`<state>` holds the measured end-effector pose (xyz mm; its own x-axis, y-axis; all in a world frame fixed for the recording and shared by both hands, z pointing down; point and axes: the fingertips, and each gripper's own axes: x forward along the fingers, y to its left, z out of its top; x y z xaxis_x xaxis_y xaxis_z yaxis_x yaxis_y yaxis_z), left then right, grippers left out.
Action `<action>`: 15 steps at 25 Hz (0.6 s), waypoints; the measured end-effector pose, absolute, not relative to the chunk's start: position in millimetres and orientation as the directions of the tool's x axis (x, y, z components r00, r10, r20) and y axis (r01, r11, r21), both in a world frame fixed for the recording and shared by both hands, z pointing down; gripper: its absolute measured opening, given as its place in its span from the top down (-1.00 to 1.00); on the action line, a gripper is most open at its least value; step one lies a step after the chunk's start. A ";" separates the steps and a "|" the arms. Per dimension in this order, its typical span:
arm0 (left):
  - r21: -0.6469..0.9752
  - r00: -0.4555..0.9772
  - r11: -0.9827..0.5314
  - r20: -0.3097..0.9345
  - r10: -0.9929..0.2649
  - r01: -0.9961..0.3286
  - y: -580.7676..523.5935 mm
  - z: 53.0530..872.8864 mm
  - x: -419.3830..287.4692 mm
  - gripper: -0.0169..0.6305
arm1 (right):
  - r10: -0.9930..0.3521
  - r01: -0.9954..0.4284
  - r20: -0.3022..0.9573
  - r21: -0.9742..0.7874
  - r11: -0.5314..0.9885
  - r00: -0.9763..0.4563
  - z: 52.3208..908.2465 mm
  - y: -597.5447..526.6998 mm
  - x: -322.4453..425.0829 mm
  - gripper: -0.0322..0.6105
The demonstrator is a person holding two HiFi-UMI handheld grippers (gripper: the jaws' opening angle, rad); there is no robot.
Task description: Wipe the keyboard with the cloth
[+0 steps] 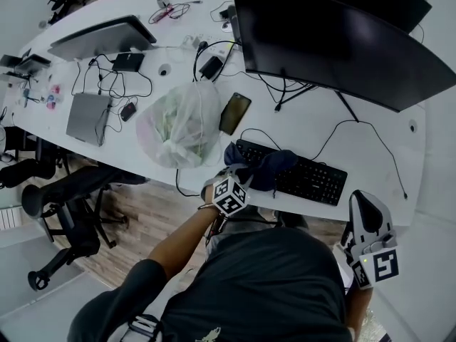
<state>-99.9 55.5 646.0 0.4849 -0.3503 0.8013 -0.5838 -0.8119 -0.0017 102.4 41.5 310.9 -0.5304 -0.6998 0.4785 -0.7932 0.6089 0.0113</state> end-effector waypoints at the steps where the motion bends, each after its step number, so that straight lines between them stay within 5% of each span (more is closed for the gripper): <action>1: -0.020 0.446 -0.778 0.810 -0.381 -0.628 47.8 647.9 -123.4 0.79 | -0.700 -0.797 0.480 0.003 0.604 -0.529 313.1 41.9 104.4 0.87; 4: -0.015 0.405 -0.723 0.821 -0.403 -0.690 42.6 655.6 -155.6 0.79 | -0.690 -0.790 0.473 -0.020 0.613 -0.547 316.6 44.4 104.3 0.87; 11: 0.045 0.550 -0.815 0.759 -0.348 -0.578 45.4 633.9 -68.4 0.80 | -0.687 -0.779 0.440 -0.046 0.626 -0.578 312.0 45.9 102.9 0.87; 15: -0.058 0.431 -0.737 0.780 -0.455 -0.673 -8.2 633.3 -108.2 0.80 | -0.697 -0.797 0.460 -0.040 0.603 -0.551 319.0 48.7 115.7 0.87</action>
<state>-108.2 -8.2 633.3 0.4307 -0.4547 0.7796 -0.6733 -0.7371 -0.0579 115.7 48.7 319.0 -0.5508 -0.6965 0.4598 -0.7965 0.6032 -0.0404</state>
